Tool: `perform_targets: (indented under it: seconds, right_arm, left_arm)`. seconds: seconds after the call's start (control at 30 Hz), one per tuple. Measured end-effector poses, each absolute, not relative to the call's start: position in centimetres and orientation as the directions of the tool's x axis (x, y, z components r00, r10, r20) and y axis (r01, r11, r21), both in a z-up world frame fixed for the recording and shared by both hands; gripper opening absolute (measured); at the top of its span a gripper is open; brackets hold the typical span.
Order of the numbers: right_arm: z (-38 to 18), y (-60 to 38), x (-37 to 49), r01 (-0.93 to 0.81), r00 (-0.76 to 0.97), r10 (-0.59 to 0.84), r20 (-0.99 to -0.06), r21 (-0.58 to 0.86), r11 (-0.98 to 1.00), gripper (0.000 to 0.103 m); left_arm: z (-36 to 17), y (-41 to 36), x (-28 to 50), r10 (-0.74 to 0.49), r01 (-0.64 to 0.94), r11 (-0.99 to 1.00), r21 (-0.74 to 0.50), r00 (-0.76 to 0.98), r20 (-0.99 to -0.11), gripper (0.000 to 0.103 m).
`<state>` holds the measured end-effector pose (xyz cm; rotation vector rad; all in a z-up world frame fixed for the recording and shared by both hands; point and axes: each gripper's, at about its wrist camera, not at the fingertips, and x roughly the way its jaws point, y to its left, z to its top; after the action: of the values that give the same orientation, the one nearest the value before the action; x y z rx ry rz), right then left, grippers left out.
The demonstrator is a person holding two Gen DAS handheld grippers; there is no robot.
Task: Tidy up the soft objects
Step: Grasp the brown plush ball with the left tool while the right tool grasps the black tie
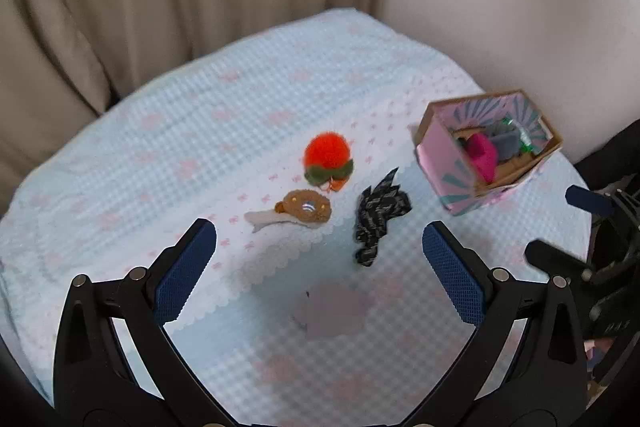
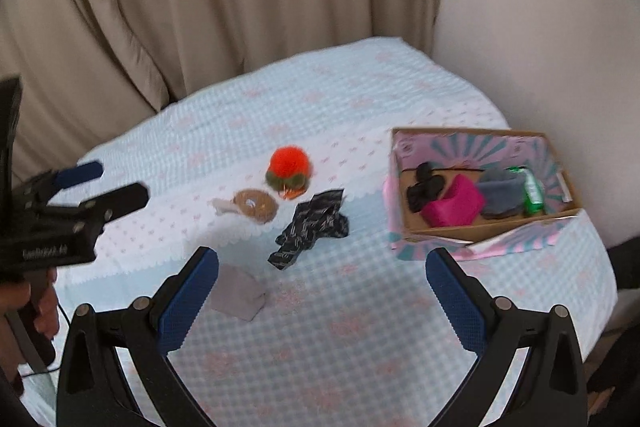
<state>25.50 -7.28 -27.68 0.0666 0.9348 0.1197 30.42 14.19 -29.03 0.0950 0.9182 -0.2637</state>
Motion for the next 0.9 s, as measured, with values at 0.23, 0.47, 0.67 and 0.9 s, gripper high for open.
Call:
perform_targets:
  seconds: [0.23, 0.47, 0.67, 0.9]
  right_arm:
    - [-35.3, -5.4, 29.9, -0.139, 0.541, 0.141, -0.829, 0.078, 0.987, 0.103]
    - [-41.5, -3.8, 34.1, -0.212, 0.518, 0.157, -0.841, 0.052, 0.976, 0.103]
    - [-45.7, -3.3, 37.1, -0.251, 0.501, 0.175, -0.848, 0.051, 0.967, 0.103]
    - [-48.5, -2.4, 38.6, -0.29, 0.486, 0.21, -0.848, 0.071, 0.954, 0.1]
  left_arm:
    - [-37.4, 13.7, 36.1, -0.182, 0.282, 0.959, -0.03, 0.533, -0.826, 0.103]
    - [-45.3, 13.2, 40.9, -0.179, 0.277, 0.96, -0.037, 0.508, -0.843, 0.102]
    - [-49.7, 12.6, 43.0, -0.142, 0.286, 0.958, 0.002, 0.481, -0.865, 0.09]
    - [-51.0, 12.4, 43.2, -0.151, 0.336, 0.942, 0.021, 0.477, -0.866, 0.071]
